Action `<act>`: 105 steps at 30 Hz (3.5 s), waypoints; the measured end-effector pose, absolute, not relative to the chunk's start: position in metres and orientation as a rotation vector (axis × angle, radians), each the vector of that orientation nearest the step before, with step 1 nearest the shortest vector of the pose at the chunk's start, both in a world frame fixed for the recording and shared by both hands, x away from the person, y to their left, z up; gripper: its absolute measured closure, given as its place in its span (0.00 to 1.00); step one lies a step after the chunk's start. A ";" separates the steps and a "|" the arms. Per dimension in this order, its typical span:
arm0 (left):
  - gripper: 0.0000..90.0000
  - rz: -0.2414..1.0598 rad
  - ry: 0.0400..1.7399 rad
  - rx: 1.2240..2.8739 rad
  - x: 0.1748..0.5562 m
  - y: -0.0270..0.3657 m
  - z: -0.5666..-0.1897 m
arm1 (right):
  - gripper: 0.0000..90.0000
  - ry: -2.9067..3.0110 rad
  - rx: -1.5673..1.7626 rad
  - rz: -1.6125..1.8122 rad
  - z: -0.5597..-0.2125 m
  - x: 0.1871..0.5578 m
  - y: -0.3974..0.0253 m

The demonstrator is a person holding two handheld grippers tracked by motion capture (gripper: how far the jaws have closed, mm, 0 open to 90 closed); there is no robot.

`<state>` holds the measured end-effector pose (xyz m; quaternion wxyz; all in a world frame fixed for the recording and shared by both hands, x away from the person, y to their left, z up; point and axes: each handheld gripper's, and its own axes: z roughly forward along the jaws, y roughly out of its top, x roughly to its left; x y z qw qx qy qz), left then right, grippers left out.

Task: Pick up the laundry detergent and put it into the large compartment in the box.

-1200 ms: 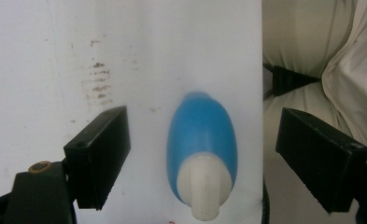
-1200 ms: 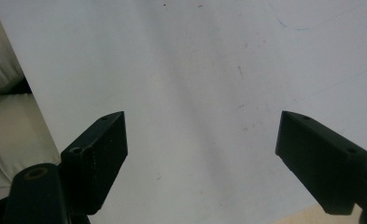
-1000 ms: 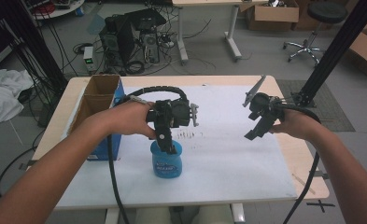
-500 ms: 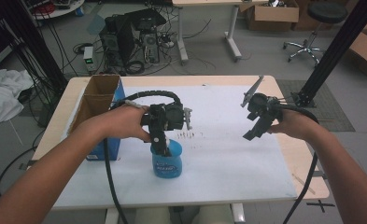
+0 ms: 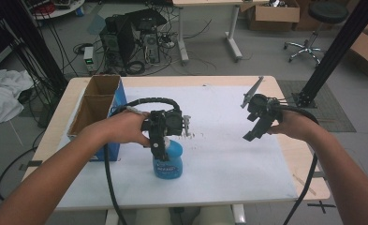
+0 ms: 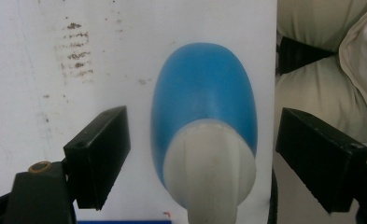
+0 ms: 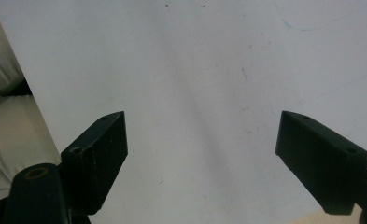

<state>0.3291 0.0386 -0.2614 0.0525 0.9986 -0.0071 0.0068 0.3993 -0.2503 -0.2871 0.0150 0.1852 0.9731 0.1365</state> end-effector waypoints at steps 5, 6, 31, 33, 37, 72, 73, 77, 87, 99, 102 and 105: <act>0.20 0.020 -0.018 3.051 0.330 0.039 -0.267 | 0.19 3.031 0.574 0.425 -0.288 0.400 -0.249; 0.20 0.021 -0.022 3.052 0.330 0.039 -0.268 | 0.19 3.032 0.574 0.425 -0.289 0.400 -0.249; 0.22 0.044 -0.035 3.080 0.329 0.037 -0.287 | 0.19 3.041 0.556 0.427 -0.292 0.400 -0.246; 0.23 0.043 -0.041 3.081 0.329 0.037 -0.287 | 0.19 3.039 0.558 0.427 -0.291 0.400 -0.246; 0.24 0.045 -0.043 3.082 0.329 0.037 -0.288 | 0.19 3.040 0.553 0.427 -0.291 0.400 -0.246; 0.36 0.042 -0.064 3.074 0.329 0.038 -0.287 | 0.19 3.046 0.545 0.429 -0.292 0.402 -0.243; 0.36 0.042 -0.063 3.074 0.329 0.038 -0.287 | 0.19 3.046 0.545 0.429 -0.292 0.402 -0.243; 0.37 0.047 -0.064 3.072 0.329 0.039 -0.287 | 0.19 3.048 0.543 0.430 -0.292 0.402 -0.242; 0.40 0.041 -0.073 3.071 0.329 0.039 -0.287 | 0.19 3.053 0.536 0.425 -0.293 0.402 -0.240; 0.42 0.039 -0.080 3.064 0.329 0.040 -0.286 | 0.19 3.054 0.534 0.427 -0.293 0.402 -0.240; 0.42 0.035 -0.067 3.063 0.329 0.040 -0.286 | 0.19 3.056 0.534 0.427 -0.293 0.402 -0.240; 0.42 0.028 -0.038 3.063 0.329 0.039 -0.285 | 0.19 3.057 0.532 0.430 -0.293 0.402 -0.239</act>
